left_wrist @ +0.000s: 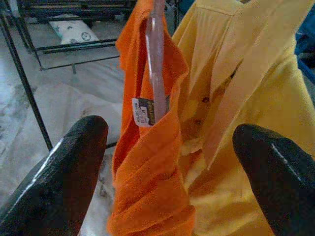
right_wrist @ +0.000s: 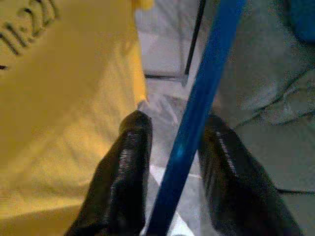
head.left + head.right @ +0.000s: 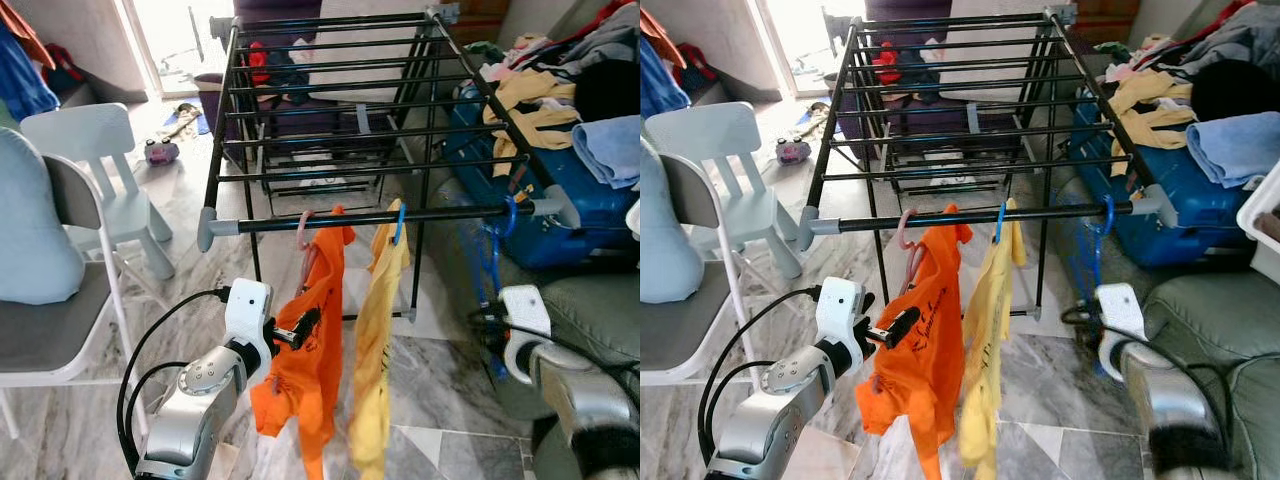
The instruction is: Hang hanger
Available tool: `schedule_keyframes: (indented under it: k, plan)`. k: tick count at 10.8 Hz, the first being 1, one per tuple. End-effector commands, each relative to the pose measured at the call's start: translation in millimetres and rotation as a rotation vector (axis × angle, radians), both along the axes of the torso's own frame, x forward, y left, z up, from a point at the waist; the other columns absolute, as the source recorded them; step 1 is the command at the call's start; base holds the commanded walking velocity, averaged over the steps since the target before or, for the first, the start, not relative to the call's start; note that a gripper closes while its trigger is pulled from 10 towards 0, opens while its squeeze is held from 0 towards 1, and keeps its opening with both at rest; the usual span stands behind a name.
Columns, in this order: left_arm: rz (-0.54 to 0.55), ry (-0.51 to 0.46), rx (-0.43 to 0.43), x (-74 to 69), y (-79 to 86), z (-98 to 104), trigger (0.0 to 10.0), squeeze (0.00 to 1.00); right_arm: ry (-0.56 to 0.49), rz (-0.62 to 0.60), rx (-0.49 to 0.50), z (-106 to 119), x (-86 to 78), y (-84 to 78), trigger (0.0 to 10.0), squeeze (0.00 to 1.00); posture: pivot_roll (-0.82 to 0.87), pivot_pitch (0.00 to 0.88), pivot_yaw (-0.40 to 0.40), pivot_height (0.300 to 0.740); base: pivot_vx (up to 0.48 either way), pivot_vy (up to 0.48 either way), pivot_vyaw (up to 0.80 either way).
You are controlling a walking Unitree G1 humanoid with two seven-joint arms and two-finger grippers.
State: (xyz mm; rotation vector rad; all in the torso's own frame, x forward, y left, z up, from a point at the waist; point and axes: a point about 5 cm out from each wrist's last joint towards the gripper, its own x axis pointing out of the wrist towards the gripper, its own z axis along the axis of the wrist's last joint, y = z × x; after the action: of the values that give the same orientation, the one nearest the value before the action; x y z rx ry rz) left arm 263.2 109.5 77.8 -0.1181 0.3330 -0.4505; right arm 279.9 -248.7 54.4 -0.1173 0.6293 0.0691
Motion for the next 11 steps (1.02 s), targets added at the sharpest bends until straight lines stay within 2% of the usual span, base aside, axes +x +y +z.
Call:
schedule_keyframes:
  k: [1, 3, 4, 5, 8, 11]
  plan:
    - [0.055, -0.018, 0.014, -0.5, 9.0, 1, 10.0, 0.00, -0.033, -0.005, -0.022, 1, -6.7, 7.9, 10.0, 1.00, -0.18, 0.000, 0.039, 0.740, 0.000, 0.000, 0.00]
    - [0.108, -0.055, 0.066, -5.0, 24.4, 3, 10.0, 0.00, -0.134, -0.013, -0.062, 6, -21.7, 19.0, 10.0, 1.00, -0.18, 0.000, 0.037, 0.740, 0.000, 0.000, 0.00]
    - [0.142, -0.065, 0.080, -8.1, 31.9, 2, 10.0, 0.00, -0.151, -0.061, -0.071, 7, -32.3, 19.1, 10.0, 1.00, -0.18, 0.000, 0.031, 0.740, 0.000, 0.000, 0.00]
    - [0.173, -0.055, 0.089, -13.0, 38.2, -1, 10.0, 0.00, -0.211, -0.093, -0.122, 12, -41.8, 19.9, 10.0, 1.00, -0.18, 0.000, 0.026, 0.740, 0.000, 0.000, 0.00]
    - [0.171, -0.072, 0.109, -16.7, 42.7, -1, 10.0, 0.00, -0.357, -0.115, -0.108, 31, -46.7, 29.5, 10.0, 1.00, -0.18, 0.000, 0.033, 0.740, 0.000, 0.000, 0.00]
    - [0.191, -0.096, 0.146, -20.8, 54.3, -1, 10.0, 0.00, -0.492, -0.179, -0.051, 48, -43.0, 24.0, 10.0, 1.00, -0.18, 0.000, 0.033, 0.740, 0.000, 0.000, 0.00]
